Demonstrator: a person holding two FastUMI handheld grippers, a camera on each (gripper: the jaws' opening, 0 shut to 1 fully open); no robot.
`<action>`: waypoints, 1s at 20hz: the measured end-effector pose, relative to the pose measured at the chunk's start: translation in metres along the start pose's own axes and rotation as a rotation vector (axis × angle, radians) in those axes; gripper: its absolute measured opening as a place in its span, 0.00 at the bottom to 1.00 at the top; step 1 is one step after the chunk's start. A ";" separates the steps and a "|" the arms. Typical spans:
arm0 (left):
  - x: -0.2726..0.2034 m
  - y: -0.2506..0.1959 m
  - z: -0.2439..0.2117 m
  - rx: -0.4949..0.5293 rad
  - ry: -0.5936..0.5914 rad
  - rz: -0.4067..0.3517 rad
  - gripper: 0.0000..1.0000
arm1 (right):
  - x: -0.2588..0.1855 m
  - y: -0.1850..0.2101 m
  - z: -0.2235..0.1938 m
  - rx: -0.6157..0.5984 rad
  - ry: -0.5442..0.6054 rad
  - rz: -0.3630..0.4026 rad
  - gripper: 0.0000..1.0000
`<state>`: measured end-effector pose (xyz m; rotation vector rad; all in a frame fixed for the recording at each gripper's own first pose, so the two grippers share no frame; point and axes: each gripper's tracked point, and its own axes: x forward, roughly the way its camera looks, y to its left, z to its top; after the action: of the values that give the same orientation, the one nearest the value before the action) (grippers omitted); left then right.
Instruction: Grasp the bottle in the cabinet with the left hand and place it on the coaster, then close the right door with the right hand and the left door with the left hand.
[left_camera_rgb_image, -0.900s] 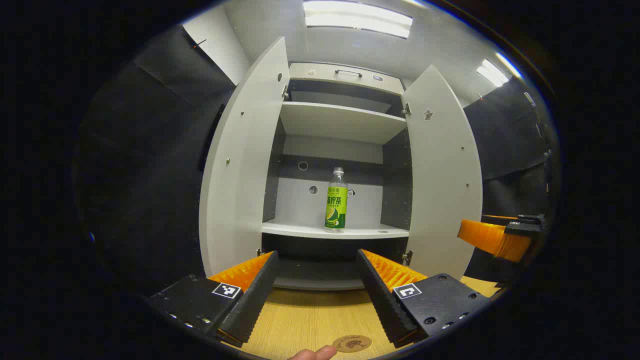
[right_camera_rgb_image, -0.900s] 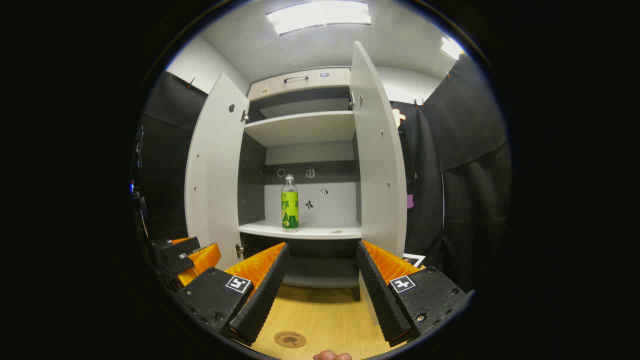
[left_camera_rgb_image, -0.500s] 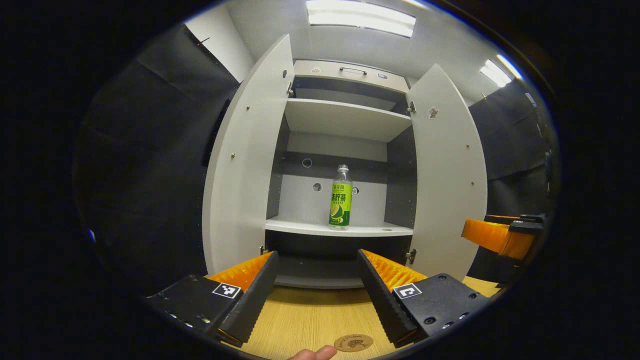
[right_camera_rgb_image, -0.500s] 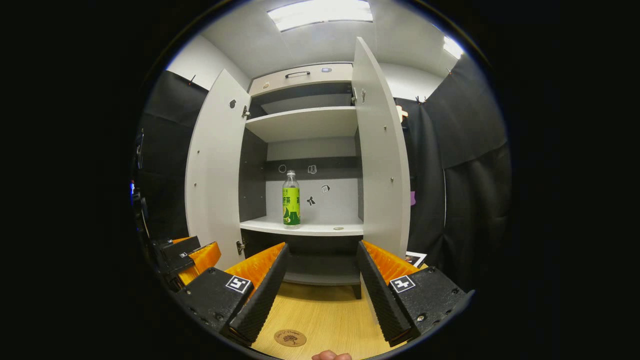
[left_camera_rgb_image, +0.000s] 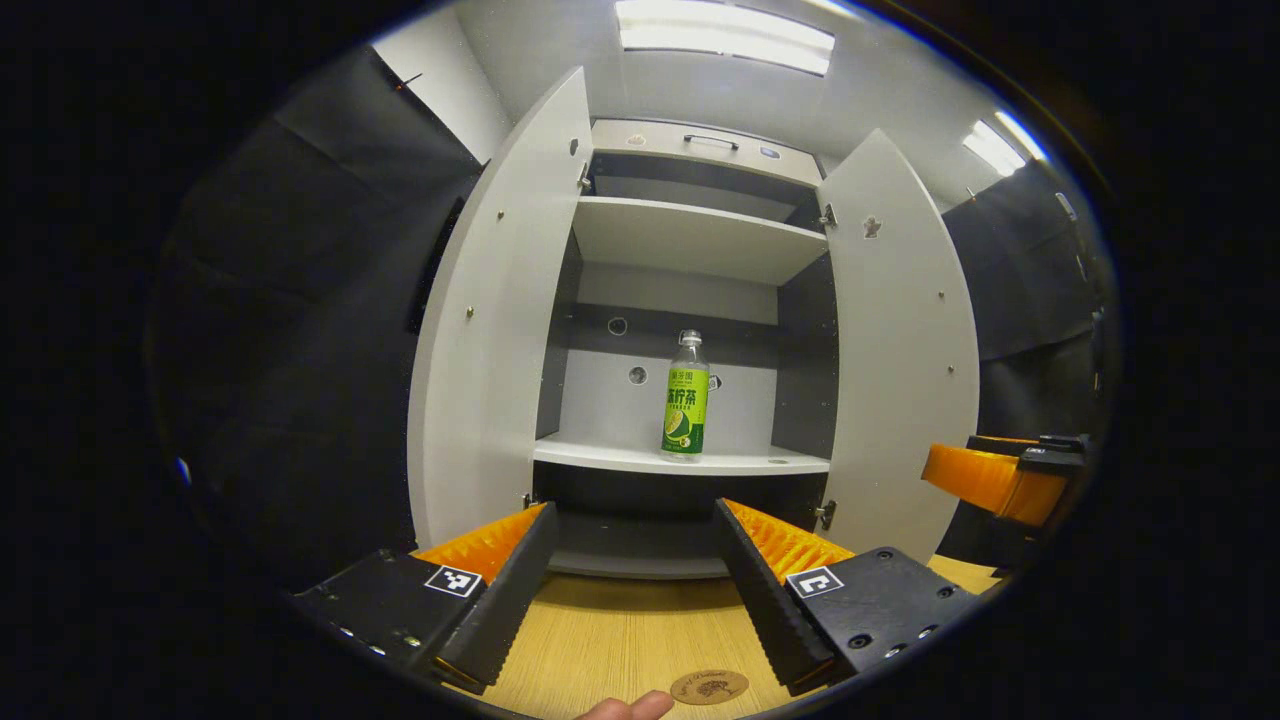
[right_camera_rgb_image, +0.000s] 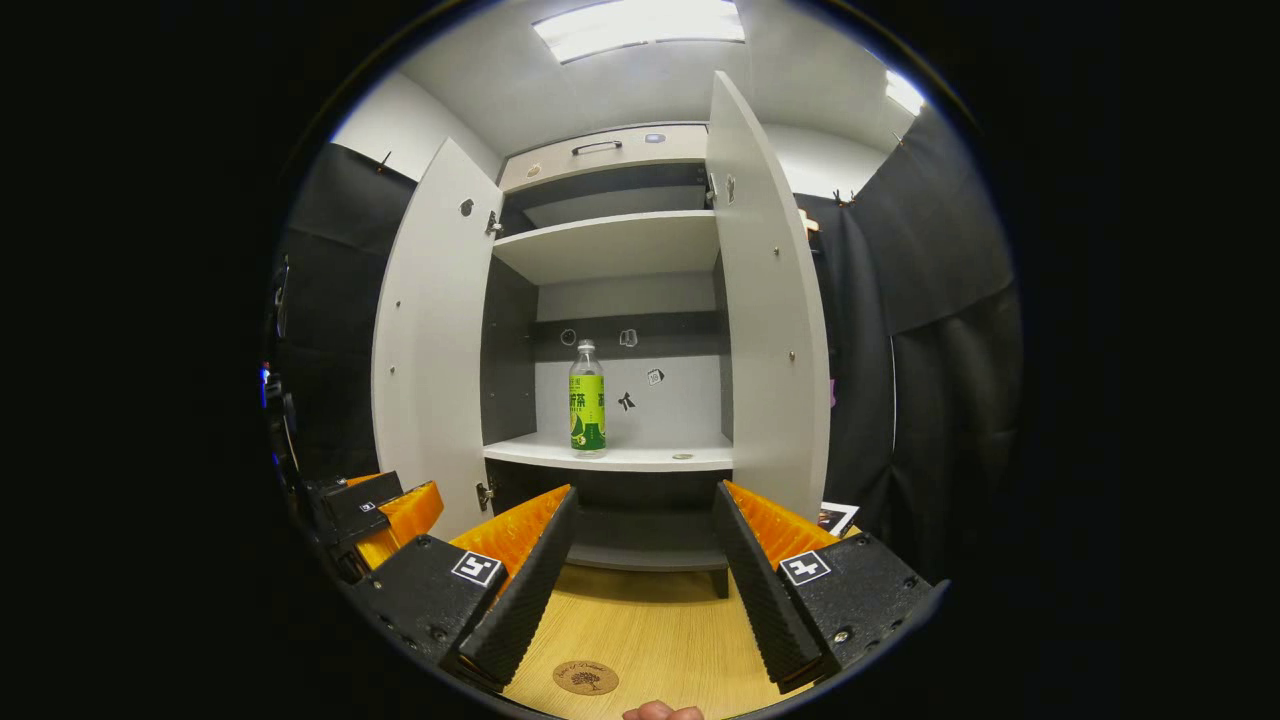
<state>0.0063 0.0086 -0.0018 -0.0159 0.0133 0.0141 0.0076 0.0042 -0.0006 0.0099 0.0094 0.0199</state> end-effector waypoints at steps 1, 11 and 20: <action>0.003 -0.001 0.002 -0.003 -0.001 -0.008 0.95 | 0.000 -0.001 -0.001 -0.001 0.003 0.000 0.83; 0.113 -0.052 0.023 -0.027 0.059 -0.242 0.95 | -0.004 -0.004 0.009 -0.004 -0.008 -0.003 0.83; 0.268 -0.059 0.040 -0.093 0.076 -0.219 0.95 | -0.012 -0.015 0.012 -0.002 -0.008 -0.038 0.83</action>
<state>0.2756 -0.0458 0.0350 -0.1111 0.0872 -0.2049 -0.0042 -0.0114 0.0110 0.0082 0.0011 -0.0181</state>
